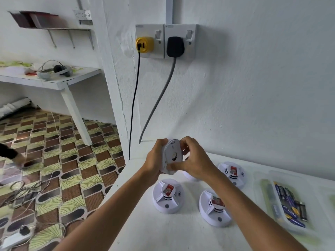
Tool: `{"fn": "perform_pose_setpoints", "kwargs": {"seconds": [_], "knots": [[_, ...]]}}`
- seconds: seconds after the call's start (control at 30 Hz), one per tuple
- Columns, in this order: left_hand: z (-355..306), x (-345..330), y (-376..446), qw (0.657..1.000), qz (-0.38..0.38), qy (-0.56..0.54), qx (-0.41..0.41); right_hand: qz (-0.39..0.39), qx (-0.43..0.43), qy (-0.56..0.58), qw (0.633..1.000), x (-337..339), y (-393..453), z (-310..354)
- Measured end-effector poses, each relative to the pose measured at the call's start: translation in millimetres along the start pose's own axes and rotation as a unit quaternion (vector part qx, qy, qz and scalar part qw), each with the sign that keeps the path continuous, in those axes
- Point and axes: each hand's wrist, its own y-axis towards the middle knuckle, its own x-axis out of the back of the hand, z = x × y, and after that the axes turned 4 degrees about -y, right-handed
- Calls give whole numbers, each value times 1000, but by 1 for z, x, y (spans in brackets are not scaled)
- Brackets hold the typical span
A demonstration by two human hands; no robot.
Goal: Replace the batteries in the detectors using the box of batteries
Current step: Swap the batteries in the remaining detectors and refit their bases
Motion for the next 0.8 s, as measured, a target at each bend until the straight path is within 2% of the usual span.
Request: {"fn": "perform_pose_setpoints", "kwargs": {"seconds": [0.13, 0.3, 0.37, 0.43, 0.5, 0.6, 0.8], "knots": [[-4, 1, -4, 1000, 0, -15, 10, -25, 6, 10, 1000, -1, -7, 2], [-8, 6, -10, 995, -1, -87, 38, -83, -13, 135, 987, -13, -13, 4], [-8, 14, -11, 992, -26, -114, 44, -114, -53, 194, 973, -18, -11, 1], [-8, 26, -10, 988, -69, -132, 50, -126, -110, 201, 965, -20, -3, -5], [-9, 41, -11, 982, -107, -149, 55, -98, -136, 120, 979, -24, 11, -16], [-6, 61, -17, 975, -133, -171, 55, -9, -116, -5, 993, -39, 36, -26], [-1, 80, -32, 968, -153, -195, 44, 81, -58, -58, 993, -80, 65, -31]]}}
